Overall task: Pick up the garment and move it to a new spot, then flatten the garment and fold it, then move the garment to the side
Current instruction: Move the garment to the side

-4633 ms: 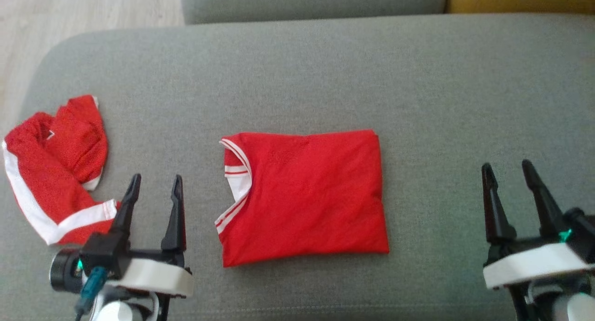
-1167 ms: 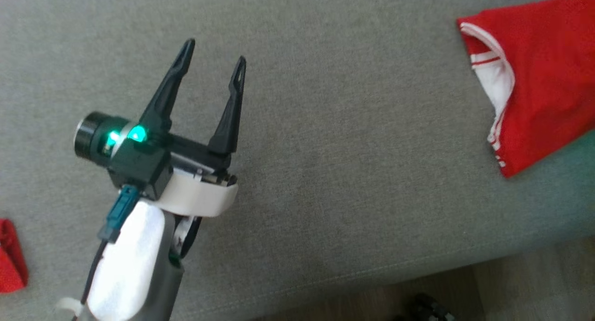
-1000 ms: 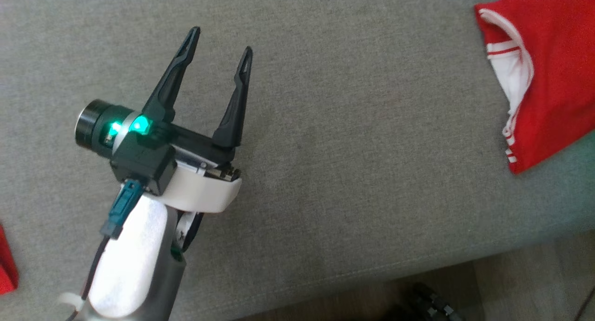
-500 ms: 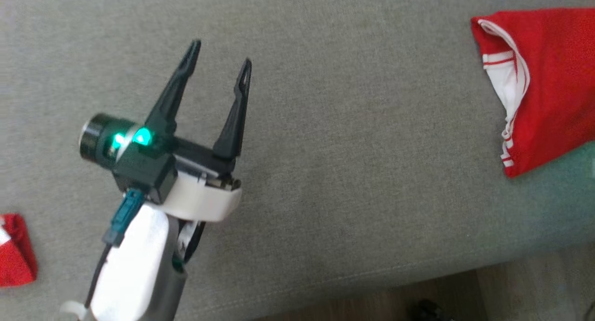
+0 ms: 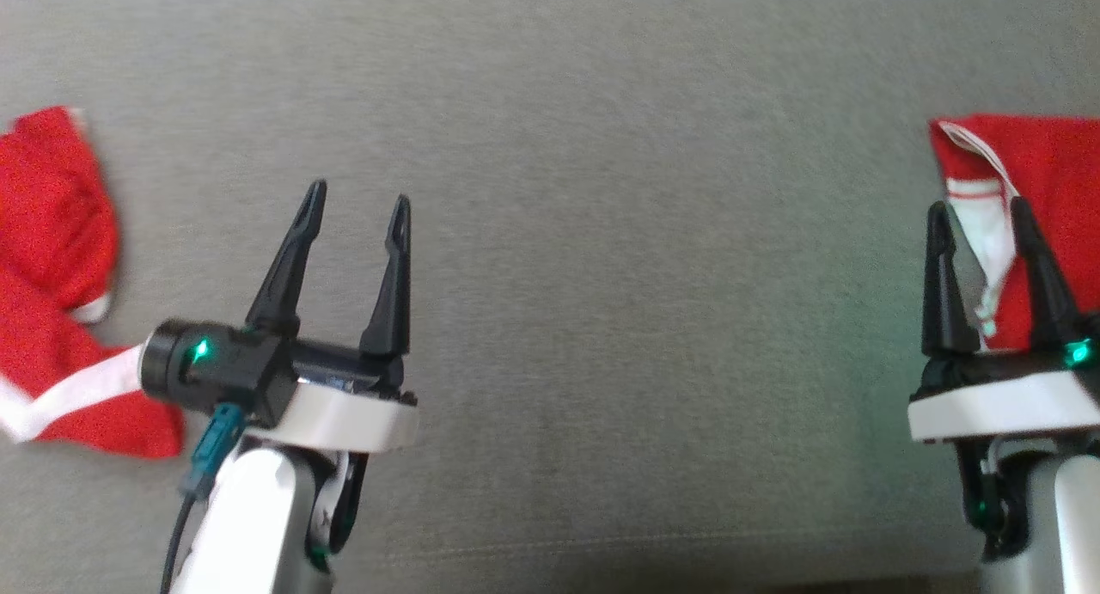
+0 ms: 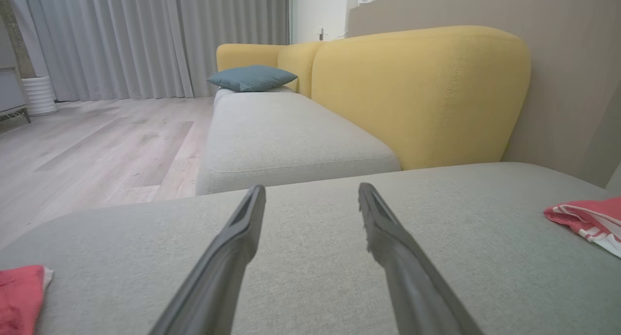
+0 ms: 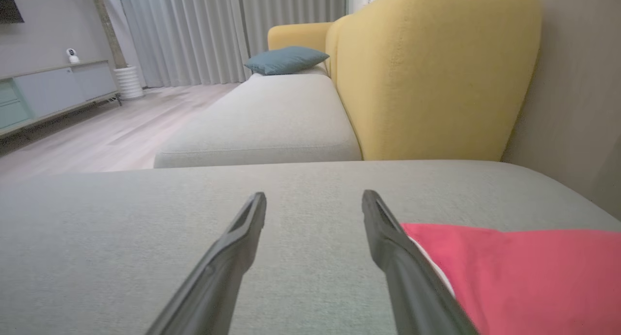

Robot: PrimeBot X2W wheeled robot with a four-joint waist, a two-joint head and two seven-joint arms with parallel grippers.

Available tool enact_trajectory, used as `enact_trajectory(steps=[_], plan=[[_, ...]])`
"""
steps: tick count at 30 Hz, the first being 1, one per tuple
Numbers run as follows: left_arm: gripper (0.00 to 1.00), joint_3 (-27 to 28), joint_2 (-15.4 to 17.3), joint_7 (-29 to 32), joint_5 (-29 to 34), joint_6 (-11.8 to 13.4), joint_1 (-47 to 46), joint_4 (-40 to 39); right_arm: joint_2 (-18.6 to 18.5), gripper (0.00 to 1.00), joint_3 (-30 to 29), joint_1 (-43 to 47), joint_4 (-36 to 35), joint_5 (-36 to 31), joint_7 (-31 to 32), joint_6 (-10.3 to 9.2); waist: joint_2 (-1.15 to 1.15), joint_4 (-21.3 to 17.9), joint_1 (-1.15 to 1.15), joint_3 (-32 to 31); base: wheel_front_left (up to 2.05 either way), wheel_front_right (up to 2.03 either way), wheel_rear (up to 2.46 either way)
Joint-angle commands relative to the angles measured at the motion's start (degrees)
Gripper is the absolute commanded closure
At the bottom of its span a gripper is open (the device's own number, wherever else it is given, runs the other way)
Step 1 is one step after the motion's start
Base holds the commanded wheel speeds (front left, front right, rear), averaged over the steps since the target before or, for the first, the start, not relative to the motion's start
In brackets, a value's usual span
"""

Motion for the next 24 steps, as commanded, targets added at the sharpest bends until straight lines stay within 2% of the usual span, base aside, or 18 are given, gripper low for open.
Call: enact_trajectory(steps=[1,3,8,24], plan=[[0.0,2.42,0.12,-0.29,-0.58,0.57,-0.08,-1.69,0.08,0.0,1.56,0.54,-2.78,0.36,-0.22,-0.04,0.0,3.13,0.0,-2.73,0.0,0.0,0.0],[0.0,3.52,0.09,-0.29,-0.9,1.19,1.6,-1.33,0.59,0.0,2.3,2.22,-4.15,0.34,0.46,-0.04,0.0,5.04,0.0,-4.13,0.0,0.0,0.0],[0.0,4.98,0.18,-0.29,-1.43,1.53,4.14,-0.51,1.02,0.0,2.17,4.82,-5.24,0.32,1.55,-0.04,0.0,6.86,0.0,-6.94,0.0,0.0,0.0],[0.0,5.36,1.17,-0.29,-1.92,0.53,10.15,3.4,1.19,0.0,2.33,12.97,-7.32,1.87,4.11,-0.04,0.0,6.04,0.0,-14.32,0.0,0.0,0.0]])
